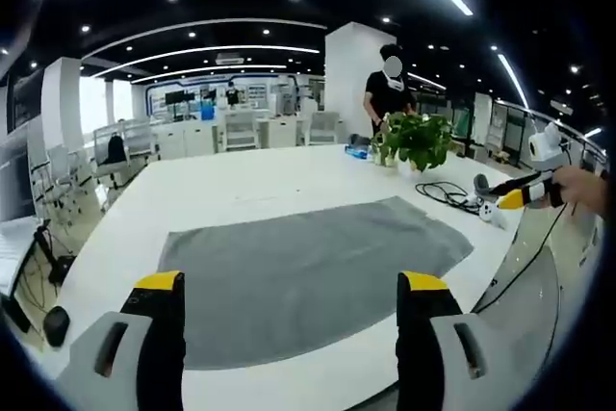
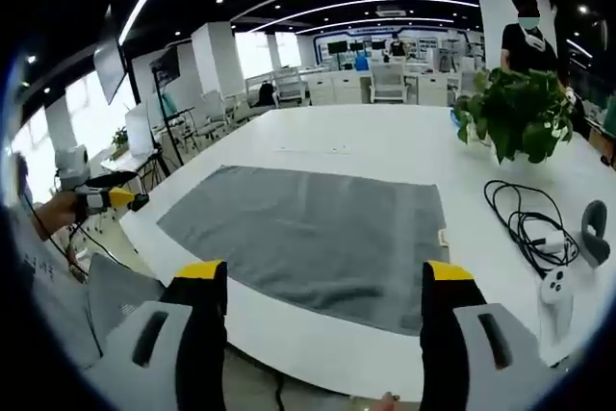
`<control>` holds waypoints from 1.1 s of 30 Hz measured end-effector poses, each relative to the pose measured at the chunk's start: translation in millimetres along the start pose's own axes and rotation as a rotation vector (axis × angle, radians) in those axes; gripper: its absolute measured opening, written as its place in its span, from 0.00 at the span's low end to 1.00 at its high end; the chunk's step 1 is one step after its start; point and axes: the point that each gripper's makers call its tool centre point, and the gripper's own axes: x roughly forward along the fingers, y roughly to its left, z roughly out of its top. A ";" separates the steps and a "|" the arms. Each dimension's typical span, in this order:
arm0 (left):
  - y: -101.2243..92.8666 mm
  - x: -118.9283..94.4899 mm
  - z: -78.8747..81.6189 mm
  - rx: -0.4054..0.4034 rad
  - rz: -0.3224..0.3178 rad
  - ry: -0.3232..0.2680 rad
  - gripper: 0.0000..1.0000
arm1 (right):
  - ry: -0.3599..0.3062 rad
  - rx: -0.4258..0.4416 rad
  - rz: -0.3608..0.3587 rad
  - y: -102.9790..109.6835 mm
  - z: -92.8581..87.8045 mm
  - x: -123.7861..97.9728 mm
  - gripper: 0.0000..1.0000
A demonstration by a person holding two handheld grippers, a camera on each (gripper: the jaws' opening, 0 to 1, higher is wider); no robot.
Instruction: Fold the towel on the table until its edges align and the towel forms a compact rectangular stack.
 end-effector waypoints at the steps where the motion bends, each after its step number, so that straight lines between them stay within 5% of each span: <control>1: 0.1 0.0 0.0 0.000 0.000 -0.001 0.94 | 0.001 0.001 0.000 0.0 -0.4 0.1 0.84; 33: -5.7 4.8 -7.6 0.000 -0.029 0.037 0.92 | 0.029 0.006 -0.003 -4.9 -2.9 1.3 0.83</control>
